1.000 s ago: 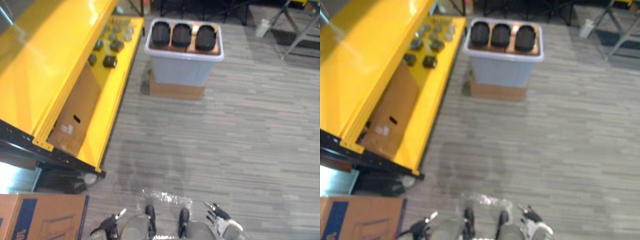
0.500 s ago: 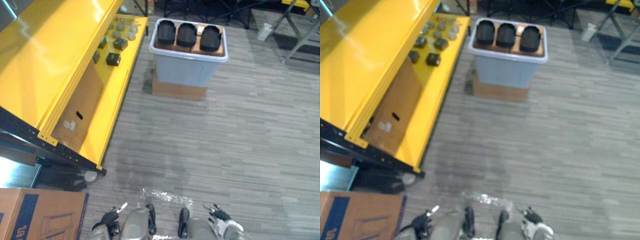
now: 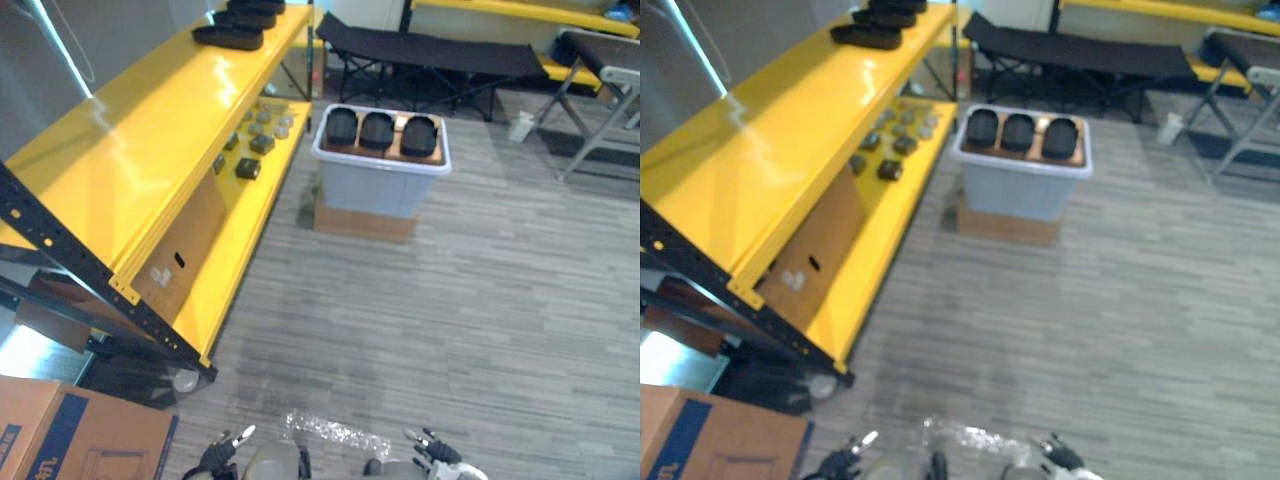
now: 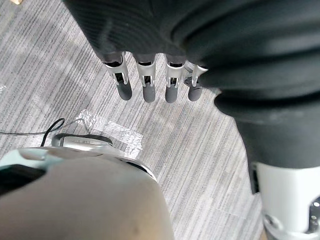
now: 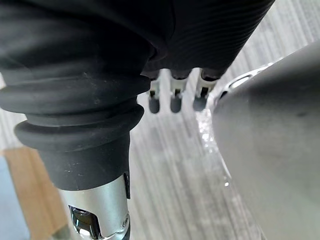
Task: Walk over and take plastic housings, then place them on the shelf
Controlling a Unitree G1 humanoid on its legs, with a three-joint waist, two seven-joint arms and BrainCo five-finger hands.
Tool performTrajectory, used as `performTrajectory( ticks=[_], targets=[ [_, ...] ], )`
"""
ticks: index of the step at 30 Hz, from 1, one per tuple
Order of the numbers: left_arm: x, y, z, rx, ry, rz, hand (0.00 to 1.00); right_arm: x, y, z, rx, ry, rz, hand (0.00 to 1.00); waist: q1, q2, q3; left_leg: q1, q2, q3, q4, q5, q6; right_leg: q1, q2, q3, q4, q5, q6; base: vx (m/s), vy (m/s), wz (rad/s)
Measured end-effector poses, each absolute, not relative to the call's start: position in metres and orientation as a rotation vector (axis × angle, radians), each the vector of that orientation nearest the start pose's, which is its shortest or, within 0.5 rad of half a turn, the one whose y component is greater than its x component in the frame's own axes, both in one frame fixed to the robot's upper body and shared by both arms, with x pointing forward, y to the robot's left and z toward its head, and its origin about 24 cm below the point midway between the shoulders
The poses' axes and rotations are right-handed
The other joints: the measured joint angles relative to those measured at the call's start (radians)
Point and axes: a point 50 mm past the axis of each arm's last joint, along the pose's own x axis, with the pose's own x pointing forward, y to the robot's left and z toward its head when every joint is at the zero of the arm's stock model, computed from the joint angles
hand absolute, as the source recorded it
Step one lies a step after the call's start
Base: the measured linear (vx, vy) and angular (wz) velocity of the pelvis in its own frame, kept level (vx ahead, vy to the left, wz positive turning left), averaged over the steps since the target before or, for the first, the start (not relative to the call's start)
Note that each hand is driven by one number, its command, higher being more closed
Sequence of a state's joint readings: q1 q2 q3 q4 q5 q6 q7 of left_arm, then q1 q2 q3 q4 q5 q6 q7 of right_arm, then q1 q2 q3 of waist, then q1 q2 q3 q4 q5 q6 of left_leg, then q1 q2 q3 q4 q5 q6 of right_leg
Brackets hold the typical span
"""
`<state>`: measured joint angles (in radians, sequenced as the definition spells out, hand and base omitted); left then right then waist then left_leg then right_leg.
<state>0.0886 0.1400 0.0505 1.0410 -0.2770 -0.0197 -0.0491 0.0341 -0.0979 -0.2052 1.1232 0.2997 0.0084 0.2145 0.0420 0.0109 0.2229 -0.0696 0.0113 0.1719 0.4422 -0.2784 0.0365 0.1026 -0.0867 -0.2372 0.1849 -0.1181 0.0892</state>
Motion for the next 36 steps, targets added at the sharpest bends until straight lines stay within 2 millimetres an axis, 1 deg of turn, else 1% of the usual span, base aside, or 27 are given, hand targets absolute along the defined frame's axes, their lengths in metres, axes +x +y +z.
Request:
performTrajectory(
  ticks=[5,6,7,8,9,10,12,14,17,18,19,20,21,22,23,24,25,27,28,29,30,31,32,33,34,35,36],
  targets=[
    [0.086,0.208,-0.160,-0.039,1.118,0.150,0.00,0.093,-0.207,-0.163,0.461,1.091,-0.316,0.00,0.002,0.015,-0.018,-0.034,0.026,0.033,0.066,-0.055,0.022,-0.061,0.004,0.028,0.092,-0.049,0.000,-0.10,0.058,-0.18],
    [0.083,0.209,-0.161,-0.022,1.129,0.142,0.00,0.093,-0.208,-0.162,0.483,1.078,-0.337,0.00,0.002,-0.005,-0.017,-0.044,0.033,0.064,0.111,-0.074,0.031,-0.111,-0.013,0.053,0.163,-0.083,0.011,-0.06,0.107,-0.50],
    [0.082,0.211,-0.161,-0.015,1.133,0.141,0.00,0.093,-0.211,-0.161,0.488,1.065,-0.352,0.00,-0.002,-0.002,-0.015,-0.054,0.049,0.073,0.156,-0.097,0.029,-0.140,-0.017,0.053,0.217,-0.100,0.011,-0.08,0.122,-0.79],
    [0.080,0.215,-0.161,-0.002,1.142,0.136,0.00,0.096,-0.216,-0.159,0.505,1.037,-0.370,0.00,0.001,0.001,-0.002,-0.052,0.066,0.110,0.202,-0.150,0.034,-0.197,-0.030,0.082,0.361,-0.137,0.011,-0.08,0.100,-0.73],
    [0.077,0.220,-0.160,0.023,1.153,0.134,0.00,0.093,-0.217,-0.159,0.516,1.043,-0.379,0.00,-0.008,-0.009,0.002,-0.044,0.070,0.119,0.229,-0.174,0.033,-0.230,-0.045,0.089,0.449,-0.153,0.003,-0.06,0.047,-0.60],
    [0.078,0.220,-0.160,0.026,1.153,0.130,0.00,0.090,-0.217,-0.160,0.525,1.056,-0.382,0.00,-0.016,-0.017,0.003,-0.032,0.073,0.121,0.229,-0.178,0.031,-0.232,-0.047,0.083,0.456,-0.154,0.004,-0.02,0.007,-0.22],
    [0.087,0.222,-0.157,0.030,1.122,0.120,0.00,0.059,-0.217,-0.166,0.570,1.137,-0.409,0.00,-0.026,-0.023,0.005,-0.014,0.095,0.121,0.212,-0.185,0.020,-0.256,-0.033,0.076,0.375,-0.149,0.012,0.00,-0.020,-0.09],
    [0.094,0.216,-0.157,0.016,1.105,0.096,0.00,0.040,-0.214,-0.169,0.620,1.179,-0.434,0.00,-0.033,-0.020,0.004,-0.014,0.104,0.114,0.176,-0.181,0.011,-0.285,-0.027,0.077,0.266,-0.100,0.038,0.04,-0.031,-0.07],
    [0.103,0.215,-0.154,-0.022,1.077,0.111,0.00,0.017,-0.204,-0.173,0.647,1.238,-0.445,0.00,-0.036,-0.020,0.002,0.017,0.106,0.103,0.103,-0.164,-0.023,-0.274,-0.013,0.094,0.124,0.014,0.035,0.22,-0.108,0.02],
    [0.106,0.215,-0.153,-0.036,1.066,0.120,0.00,0.015,-0.202,-0.174,0.658,1.244,-0.452,0.00,-0.039,-0.019,0.001,0.019,0.106,0.097,0.100,-0.165,-0.027,-0.276,-0.008,0.101,0.133,0.021,0.029,0.27,-0.171,0.32],
    [0.111,0.214,-0.152,-0.051,1.056,0.140,0.00,0.012,-0.198,-0.174,0.669,1.253,-0.455,0.00,-0.052,-0.018,0.001,0.018,0.103,0.076,0.101,-0.170,-0.037,-0.279,-0.007,0.102,0.163,0.022,0.021,0.24,-0.161,0.64],
    [0.115,0.209,-0.153,-0.080,1.060,0.166,0.00,0.008,-0.193,-0.175,0.673,1.272,-0.450,0.00,-0.064,-0.011,0.000,0.020,0.098,0.038,0.104,-0.180,-0.053,-0.283,-0.009,0.090,0.218,0.005,-0.013,0.25,-0.158,0.72],
    [0.116,0.207,-0.153,-0.090,1.060,0.172,0.00,0.005,-0.195,-0.175,0.670,1.280,-0.453,0.00,-0.063,-0.001,-0.005,0.025,0.103,0.029,0.104,-0.184,-0.061,-0.282,-0.013,0.074,0.242,-0.023,-0.015,0.35,-0.163,0.70],
    [0.115,0.197,-0.155,-0.147,1.069,0.179,0.00,0.001,-0.199,-0.175,0.639,1.298,-0.449,0.00,-0.058,0.013,-0.016,0.011,0.123,0.029,0.188,-0.174,-0.071,-0.273,-0.016,0.045,0.275,-0.063,-0.033,0.45,-0.151,0.50],
    [0.116,0.189,-0.156,-0.207,1.069,0.206,0.00,0.003,-0.209,-0.173,0.586,1.288,-0.453,0.00,-0.059,0.033,-0.011,-0.045,0.163,0.028,0.325,-0.133,-0.106,-0.251,-0.012,0.027,0.296,-0.088,-0.039,0.46,-0.131,0.45],
    [0.116,0.189,-0.156,-0.215,1.067,0.218,0.00,0.003,-0.214,-0.172,0.550,1.286,-0.446,0.00,-0.059,0.043,-0.005,-0.061,0.176,0.026,0.388,-0.099,-0.103,-0.222,-0.008,0.016,0.284,-0.091,-0.042,0.45,-0.088,0.38],
    [0.114,0.192,-0.156,-0.243,1.073,0.249,0.00,0.007,-0.220,-0.171,0.485,1.274,-0.431,0.00,-0.054,0.036,0.006,-0.097,0.187,0.015,0.489,-0.041,-0.099,-0.152,-0.008,0.011,0.233,-0.092,-0.045,0.37,-0.011,0.28],
    [0.113,0.196,-0.156,-0.286,1.063,0.291,0.00,0.013,-0.231,-0.169,0.388,1.265,-0.422,0.00,-0.042,0.033,0.011,-0.141,0.139,-0.026,0.458,-0.067,-0.093,-0.072,-0.023,0.011,0.150,-0.095,-0.050,0.30,0.026,0.16],
    [0.114,0.198,-0.155,-0.302,1.051,0.309,0.00,0.020,-0.239,-0.166,0.362,1.237,-0.425,0.00,-0.029,0.029,0.013,-0.170,0.104,-0.049,0.369,-0.066,-0.093,-0.059,-0.041,0.016,0.127,-0.103,-0.055,0.21,0.089,-0.06],
    [0.112,0.203,-0.154,-0.315,1.035,0.340,0.00,0.036,-0.248,-0.163,0.310,1.206,-0.390,0.00,-0.017,0.023,0.020,-0.212,0.056,-0.085,0.213,-0.046,-0.097,-0.057,-0.064,0.032,0.115,-0.119,-0.040,0.25,0.157,-0.29],
    [0.102,0.210,-0.155,-0.321,1.041,0.371,0.00,0.046,-0.255,-0.160,0.259,1.179,-0.381,0.00,0.008,0.023,0.041,-0.214,0.037,-0.116,0.046,0.044,-0.106,-0.050,-0.077,0.060,0.126,-0.144,-0.008,0.24,0.173,-0.54],
    [0.092,0.214,-0.156,-0.326,1.058,0.390,0.00,0.058,-0.261,-0.156,0.240,1.135,-0.404,0.00,0.026,0.029,0.054,-0.190,0.042,-0.100,0.025,0.124,-0.104,-0.045,-0.080,0.085,0.138,-0.157,0.009,0.34,0.228,-0.85],
    [0.068,0.216,-0.162,-0.317,1.121,0.420,0.00,0.087,-0.257,-0.150,0.227,1.029,-0.386,0.00,0.039,0.007,0.068,-0.157,0.032,-0.051,0.010,0.115,-0.079,-0.038,-0.099,0.107,0.171,-0.168,0.016,0.39,0.172,-0.67],
    [0.054,0.221,-0.163,-0.309,1.158,0.430,0.00,0.114,-0.255,-0.140,0.241,0.913,-0.365,0.00,0.041,-0.001,0.069,-0.154,0.030,-0.044,0.028,0.089,-0.073,-0.032,-0.096,0.100,0.183,-0.167,0.008,0.43,0.138,-0.43],
    [0.054,0.222,-0.163,-0.296,1.159,0.414,0.00,0.124,-0.255,-0.136,0.257,0.867,-0.371,0.00,0.043,-0.010,0.074,-0.155,0.027,-0.037,0.044,0.073,-0.071,-0.028,-0.091,0.097,0.178,-0.171,0.004,0.36,0.039,-0.17],
    [0.050,0.222,-0.164,-0.290,1.168,0.393,0.00,0.145,-0.256,-0.127,0.274,0.790,-0.379,0.00,0.068,-0.011,0.075,-0.161,0.029,-0.027,0.086,0.040,-0.059,-0.018,-0.094,0.107,0.170,-0.173,0.011,0.33,0.060,-0.09],
    [0.051,0.221,-0.164,-0.285,1.169,0.379,0.00,0.155,-0.256,-0.122,0.278,0.753,-0.376,0.00,0.073,-0.012,0.072,-0.150,0.020,-0.031,0.117,0.002,-0.045,-0.017,-0.100,0.107,0.215,-0.173,0.024,0.37,0.109,0.02]
  ],
)
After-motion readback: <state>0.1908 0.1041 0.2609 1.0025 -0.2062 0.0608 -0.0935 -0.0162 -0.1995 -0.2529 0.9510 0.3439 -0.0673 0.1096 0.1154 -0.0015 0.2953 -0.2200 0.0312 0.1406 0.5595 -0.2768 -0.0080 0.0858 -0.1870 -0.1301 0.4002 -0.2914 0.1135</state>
